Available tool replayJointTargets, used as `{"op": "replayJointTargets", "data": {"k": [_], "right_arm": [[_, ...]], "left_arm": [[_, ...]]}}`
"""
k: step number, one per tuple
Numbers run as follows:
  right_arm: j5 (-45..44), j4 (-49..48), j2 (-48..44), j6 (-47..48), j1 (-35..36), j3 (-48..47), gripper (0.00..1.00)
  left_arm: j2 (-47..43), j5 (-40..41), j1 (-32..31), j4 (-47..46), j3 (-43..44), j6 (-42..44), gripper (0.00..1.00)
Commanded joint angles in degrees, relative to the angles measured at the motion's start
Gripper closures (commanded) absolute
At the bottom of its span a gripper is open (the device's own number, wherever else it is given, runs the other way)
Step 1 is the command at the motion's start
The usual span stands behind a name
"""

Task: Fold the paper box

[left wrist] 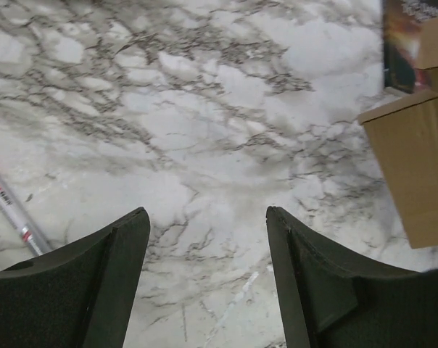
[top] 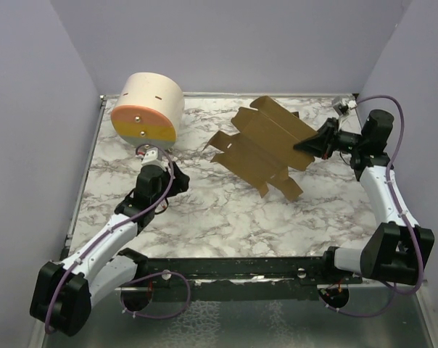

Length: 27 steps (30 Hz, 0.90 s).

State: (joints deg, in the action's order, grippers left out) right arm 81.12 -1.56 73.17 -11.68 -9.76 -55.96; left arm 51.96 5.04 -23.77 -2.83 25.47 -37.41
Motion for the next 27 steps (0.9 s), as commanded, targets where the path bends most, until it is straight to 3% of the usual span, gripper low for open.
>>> {"op": "replayJointTargets", "data": {"k": [1, 6, 12, 21, 27], "right_arm": [[3.42, -2.67, -0.95, 0.98, -0.26, 1.08, 0.99], [4.02, -0.46, -0.01, 3.41, -0.26, 0.75, 0.99], [3.53, 16.69, 1.65, 18.39, -0.25, -4.76, 0.99], [2.51, 39.97, 6.07, 37.92, -0.17, -14.86, 0.99], [-0.32, 56.19, 9.93, 52.04, 1.77, -21.37, 0.99]], "left_arm": [[3.06, 6.42, 0.80, 12.62, 3.95, 1.40, 0.32], [1.84, -0.72, 0.86, 2.77, 2.92, 3.59, 0.31], [-3.92, -4.84, 1.40, -8.61, 1.35, 13.77, 0.32], [-6.88, -18.77, 10.27, -15.98, 0.72, 9.79, 0.38], [-7.22, -19.31, 11.75, -19.80, -1.43, 10.71, 0.43]]}}
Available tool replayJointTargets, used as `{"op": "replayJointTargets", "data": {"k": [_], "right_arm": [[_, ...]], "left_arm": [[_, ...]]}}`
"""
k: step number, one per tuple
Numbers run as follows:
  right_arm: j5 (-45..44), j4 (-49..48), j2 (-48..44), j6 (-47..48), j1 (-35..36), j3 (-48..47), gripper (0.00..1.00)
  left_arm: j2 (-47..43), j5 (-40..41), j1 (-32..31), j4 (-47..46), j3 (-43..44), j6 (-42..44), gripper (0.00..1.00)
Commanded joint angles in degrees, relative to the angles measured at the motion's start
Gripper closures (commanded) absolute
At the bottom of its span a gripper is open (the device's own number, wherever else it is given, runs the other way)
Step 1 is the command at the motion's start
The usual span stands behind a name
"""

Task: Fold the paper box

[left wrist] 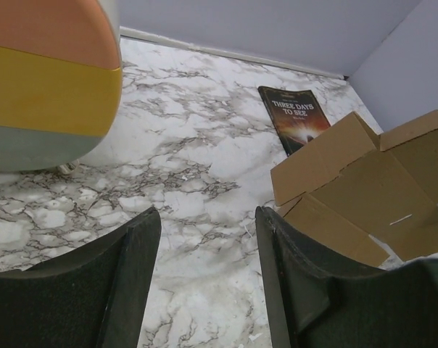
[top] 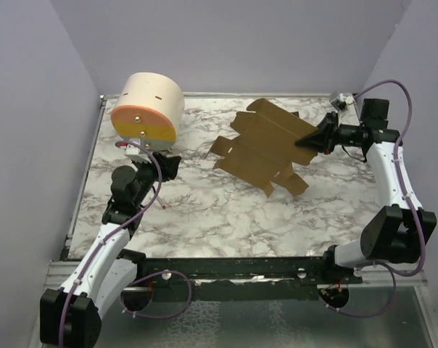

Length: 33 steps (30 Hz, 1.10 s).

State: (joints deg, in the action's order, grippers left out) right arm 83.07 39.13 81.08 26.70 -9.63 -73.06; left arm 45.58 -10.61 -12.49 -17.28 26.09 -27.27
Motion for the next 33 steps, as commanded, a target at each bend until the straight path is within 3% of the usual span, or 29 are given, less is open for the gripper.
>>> {"op": "replayJointTargets", "data": {"k": [1, 13, 20, 33], "right_arm": [[-3.76, 16.04, 2.26, 14.40, 2.38, -4.59, 0.99], [-20.53, 7.19, 5.62, 10.89, 11.12, -3.59, 0.99], [-18.69, 7.70, 5.70, 11.53, 14.35, -1.65, 0.99], [-21.05, 5.33, 3.70, 13.10, 16.13, 1.96, 0.99]], "left_arm": [[-0.94, -3.66, 0.47, -6.73, -3.04, 0.25, 0.44], [-0.98, -5.46, 0.51, -18.32, -11.83, -3.02, 0.51], [2.36, -7.82, 0.54, -28.05, -17.11, -6.73, 0.51], [9.78, -11.57, -0.96, -27.00, -14.58, -8.02, 0.44]]}}
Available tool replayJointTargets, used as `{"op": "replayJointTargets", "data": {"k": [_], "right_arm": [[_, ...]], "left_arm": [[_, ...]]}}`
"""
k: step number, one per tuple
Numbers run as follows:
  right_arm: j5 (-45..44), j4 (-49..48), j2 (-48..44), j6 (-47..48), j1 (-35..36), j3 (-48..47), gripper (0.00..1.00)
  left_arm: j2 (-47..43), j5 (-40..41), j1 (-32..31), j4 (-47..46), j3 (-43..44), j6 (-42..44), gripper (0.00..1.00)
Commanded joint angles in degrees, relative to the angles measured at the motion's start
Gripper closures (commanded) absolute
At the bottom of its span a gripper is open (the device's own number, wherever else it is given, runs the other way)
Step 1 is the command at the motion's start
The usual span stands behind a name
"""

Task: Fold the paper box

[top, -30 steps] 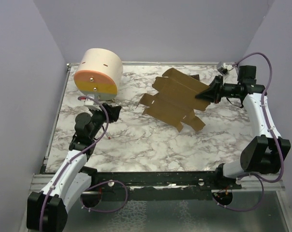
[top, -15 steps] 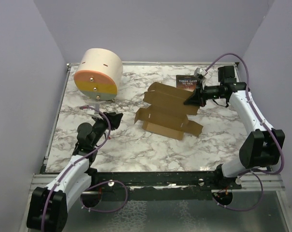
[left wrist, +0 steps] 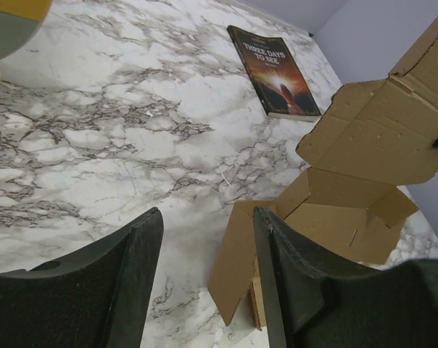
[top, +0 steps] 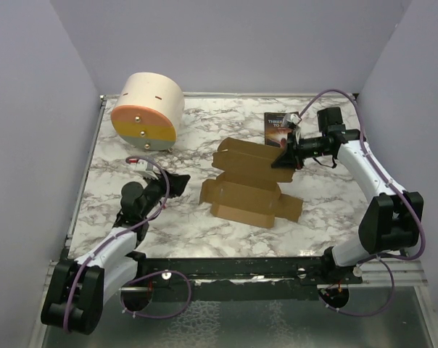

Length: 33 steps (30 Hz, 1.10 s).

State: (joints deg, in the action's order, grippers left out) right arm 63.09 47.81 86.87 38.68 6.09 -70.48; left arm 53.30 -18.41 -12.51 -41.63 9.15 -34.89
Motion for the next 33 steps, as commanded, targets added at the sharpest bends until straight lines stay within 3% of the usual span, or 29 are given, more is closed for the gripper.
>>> {"op": "replayJointTargets", "data": {"k": [1, 4, 6, 8, 15, 20, 29, 30, 33], "right_arm": [[-0.92, -3.51, -2.28, 1.09, 0.46, -1.05, 0.99], [-0.61, -3.64, -2.76, 1.39, 0.42, -2.66, 0.99], [-0.28, -3.88, -3.00, 1.44, 0.42, -3.43, 0.99], [-0.13, -4.19, -3.20, 1.19, 0.42, -4.07, 0.99], [0.60, -4.15, -3.43, 0.97, 0.42, -4.46, 0.99], [1.31, -4.14, -3.45, 0.74, 0.42, -4.45, 0.99], [1.85, -3.54, -3.40, 0.61, 0.42, -4.89, 0.99], [2.00, -3.52, -3.30, 0.57, 0.42, -4.99, 0.99], [2.61, -3.19, -2.84, 0.53, 0.42, -5.85, 0.99]], "left_arm": [[2.72, -4.08, -1.53, -2.73, 2.67, -0.15, 0.43], [4.32, -4.35, -3.57, -2.84, 3.48, 0.81, 0.41], [5.37, -3.92, -5.49, -1.83, 4.55, 1.63, 0.32], [6.32, -2.22, -7.78, 0.25, 5.54, 3.01, 0.30], [9.09, 10.62, -12.78, 10.80, 10.10, 9.93, 0.31], [13.03, 12.68, -12.96, 9.53, 11.63, 11.96, 0.34], [21.34, 9.84, -13.75, 4.92, 15.22, 13.52, 0.57], [21.74, 9.56, -13.76, 4.52, 15.36, 14.05, 0.63], [22.55, 8.58, -13.77, 2.16, 15.45, 16.13, 0.93]]}}
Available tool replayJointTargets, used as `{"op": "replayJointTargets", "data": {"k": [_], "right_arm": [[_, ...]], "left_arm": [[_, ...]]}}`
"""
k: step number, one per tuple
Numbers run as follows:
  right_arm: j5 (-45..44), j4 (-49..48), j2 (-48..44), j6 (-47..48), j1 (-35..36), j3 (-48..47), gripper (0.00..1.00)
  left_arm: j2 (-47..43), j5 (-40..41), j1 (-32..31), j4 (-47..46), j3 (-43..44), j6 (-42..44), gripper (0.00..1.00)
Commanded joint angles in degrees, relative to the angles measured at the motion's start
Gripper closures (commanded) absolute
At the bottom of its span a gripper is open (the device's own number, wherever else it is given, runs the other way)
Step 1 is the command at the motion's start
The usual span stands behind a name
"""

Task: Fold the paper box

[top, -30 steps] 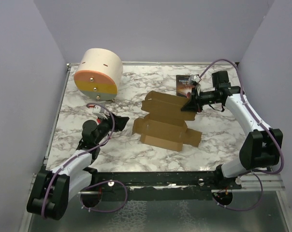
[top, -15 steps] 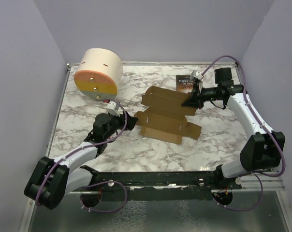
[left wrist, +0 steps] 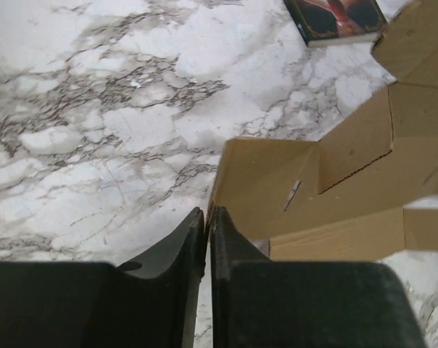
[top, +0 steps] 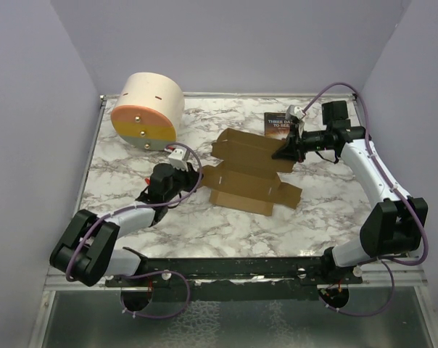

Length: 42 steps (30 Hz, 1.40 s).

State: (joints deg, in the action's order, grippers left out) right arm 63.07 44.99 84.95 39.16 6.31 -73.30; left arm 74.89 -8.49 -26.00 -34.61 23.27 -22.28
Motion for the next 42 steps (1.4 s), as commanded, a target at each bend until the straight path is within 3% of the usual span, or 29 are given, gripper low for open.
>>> {"op": "replayJointTargets", "data": {"k": [1, 5, 10, 18, 22, 31, 42], "right_arm": [[2.75, -0.27, -0.62, 0.04, 0.20, -3.63, 0.99], [3.42, 1.41, 1.61, 0.13, 0.20, -9.16, 0.99], [5.78, 4.45, 4.31, 3.62, 0.20, -13.78, 0.99], [4.97, 6.48, 7.54, 13.42, 0.20, -5.93, 0.99], [4.53, 5.64, 7.15, 13.48, 0.20, -3.56, 0.99], [4.50, 4.88, 8.98, 7.64, 0.20, -2.50, 0.99], [4.78, 6.63, 15.84, -0.90, 0.20, -9.16, 0.99]], "left_arm": [[1.25, -1.62, -0.28, -5.72, 1.63, 4.62, 0.98], [2.71, -1.51, -0.28, -9.68, 3.22, 10.68, 1.00], [4.69, -1.35, -0.28, -23.16, 1.46, 17.33, 1.00], [14.11, -1.34, -0.34, -44.91, -3.79, 22.21, 1.00], [17.53, -1.31, -0.45, -53.04, -6.21, 22.24, 1.00], [17.98, -3.23, -1.31, -56.02, -10.37, 25.26, 1.00], [16.89, -3.71, -1.47, -55.40, -13.53, 29.42, 1.00]]}}
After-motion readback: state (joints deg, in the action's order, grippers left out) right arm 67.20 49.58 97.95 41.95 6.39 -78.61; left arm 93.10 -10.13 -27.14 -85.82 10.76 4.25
